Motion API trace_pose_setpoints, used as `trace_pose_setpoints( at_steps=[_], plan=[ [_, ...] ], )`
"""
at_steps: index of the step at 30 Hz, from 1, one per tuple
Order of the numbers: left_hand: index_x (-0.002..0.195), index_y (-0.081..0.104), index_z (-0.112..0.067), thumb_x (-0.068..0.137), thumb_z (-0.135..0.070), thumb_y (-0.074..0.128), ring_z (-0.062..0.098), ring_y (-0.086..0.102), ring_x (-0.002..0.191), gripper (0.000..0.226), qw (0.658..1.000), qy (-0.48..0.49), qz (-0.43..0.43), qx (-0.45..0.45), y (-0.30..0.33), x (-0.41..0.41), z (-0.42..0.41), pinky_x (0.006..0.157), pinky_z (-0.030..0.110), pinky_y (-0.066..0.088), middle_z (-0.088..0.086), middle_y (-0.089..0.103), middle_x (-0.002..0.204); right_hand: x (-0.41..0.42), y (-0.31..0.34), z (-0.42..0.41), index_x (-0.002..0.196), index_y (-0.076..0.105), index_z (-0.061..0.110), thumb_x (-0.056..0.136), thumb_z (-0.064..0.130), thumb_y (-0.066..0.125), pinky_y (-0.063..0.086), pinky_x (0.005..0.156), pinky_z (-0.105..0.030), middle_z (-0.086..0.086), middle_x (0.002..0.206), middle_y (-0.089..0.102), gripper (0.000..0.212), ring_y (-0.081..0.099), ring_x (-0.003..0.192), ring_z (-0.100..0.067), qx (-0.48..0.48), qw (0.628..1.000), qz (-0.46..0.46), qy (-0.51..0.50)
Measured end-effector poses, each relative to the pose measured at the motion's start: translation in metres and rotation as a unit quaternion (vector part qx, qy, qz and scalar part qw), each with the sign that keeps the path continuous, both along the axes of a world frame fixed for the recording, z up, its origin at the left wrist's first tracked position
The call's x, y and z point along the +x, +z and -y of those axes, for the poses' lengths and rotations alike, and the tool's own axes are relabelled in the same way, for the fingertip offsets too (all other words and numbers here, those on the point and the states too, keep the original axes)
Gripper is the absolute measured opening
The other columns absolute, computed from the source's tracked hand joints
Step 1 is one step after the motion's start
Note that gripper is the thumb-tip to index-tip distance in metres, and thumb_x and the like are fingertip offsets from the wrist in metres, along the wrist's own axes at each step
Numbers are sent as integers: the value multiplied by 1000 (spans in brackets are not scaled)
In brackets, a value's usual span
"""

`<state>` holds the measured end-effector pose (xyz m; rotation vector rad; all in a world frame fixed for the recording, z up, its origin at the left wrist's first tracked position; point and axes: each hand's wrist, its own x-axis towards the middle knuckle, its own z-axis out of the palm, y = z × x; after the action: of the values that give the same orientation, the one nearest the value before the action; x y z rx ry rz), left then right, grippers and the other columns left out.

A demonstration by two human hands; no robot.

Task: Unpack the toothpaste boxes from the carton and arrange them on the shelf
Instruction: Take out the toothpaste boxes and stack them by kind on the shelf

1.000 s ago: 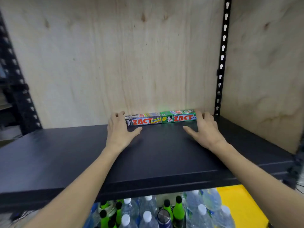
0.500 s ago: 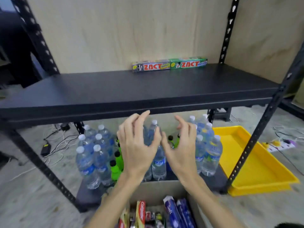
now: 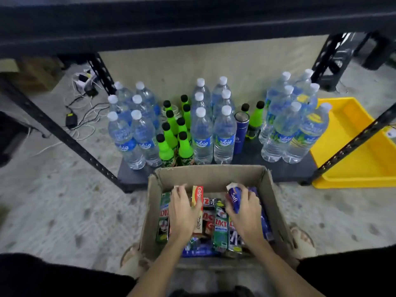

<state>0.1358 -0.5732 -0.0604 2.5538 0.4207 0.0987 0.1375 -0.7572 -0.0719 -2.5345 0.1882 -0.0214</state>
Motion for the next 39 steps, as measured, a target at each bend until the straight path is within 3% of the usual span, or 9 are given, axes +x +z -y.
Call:
trace_pose_setpoints(
  at_steps=[4,9,12,15,20,24,28,32,39],
  plan=[
    [140,40,-20,89,-44,71,19,57,112,65,995,6,-96,-32,-52,-8,3,91,29,48,5,48,136,-14,-47,23,147,40,17,88,48,68,44,94,-47,-15,130,57,73,52,115,-35,-73,990,-117,-31],
    [134,40,-24,89,-44,70,19,59,97,57,990,-12,-129,-50,-90,-1,14,83,33,51,1,52,114,-15,-76,33,154,29,24,87,47,70,40,101,-46,-12,137,52,82,47,123,-33,-92,982,-163,12],
    [152,26,-26,88,-39,72,25,58,105,80,984,-20,-168,-51,-100,7,21,90,37,51,12,49,126,-6,-82,29,154,32,23,82,43,77,43,96,-47,-15,129,58,88,51,117,-34,-138,977,-158,26],
    [156,13,-32,88,-35,75,27,58,111,92,979,-15,-200,-38,-107,11,24,96,41,51,13,48,129,4,-89,27,153,35,22,80,40,80,47,91,-48,-18,119,63,87,56,110,-35,-181,973,-133,45],
    [153,17,-40,87,-25,75,33,58,110,89,978,37,-181,-98,-117,19,23,98,51,50,13,48,124,16,-97,35,152,38,24,81,51,76,47,86,-45,-18,112,66,85,59,103,-33,-224,967,-110,55],
    [153,13,-44,91,-28,71,30,60,108,86,979,32,-169,-109,-116,14,21,95,48,51,10,49,123,25,-99,29,157,27,21,86,56,68,43,93,-46,-19,118,66,89,57,111,-34,-233,963,-126,42],
    [153,15,-44,92,-30,71,23,61,107,84,982,8,-150,-112,-110,5,20,93,47,55,6,51,124,33,-97,27,158,20,25,85,48,73,40,99,-48,-19,121,66,92,54,119,-37,-192,969,-158,17],
    [155,17,-38,93,-33,70,12,54,110,82,989,-31,-114,-91,-92,2,13,91,33,50,2,50,131,31,-89,33,149,38,24,78,34,78,42,94,-49,-17,111,67,82,55,109,-38,-148,981,-122,28],
    [149,23,-45,89,-36,72,13,60,114,78,985,-85,-68,-137,-24,12,-18,94,41,54,-6,55,137,36,-36,40,134,55,31,72,42,70,36,75,-38,-5,102,69,65,54,93,-31,-45,998,-6,45]
  ],
)
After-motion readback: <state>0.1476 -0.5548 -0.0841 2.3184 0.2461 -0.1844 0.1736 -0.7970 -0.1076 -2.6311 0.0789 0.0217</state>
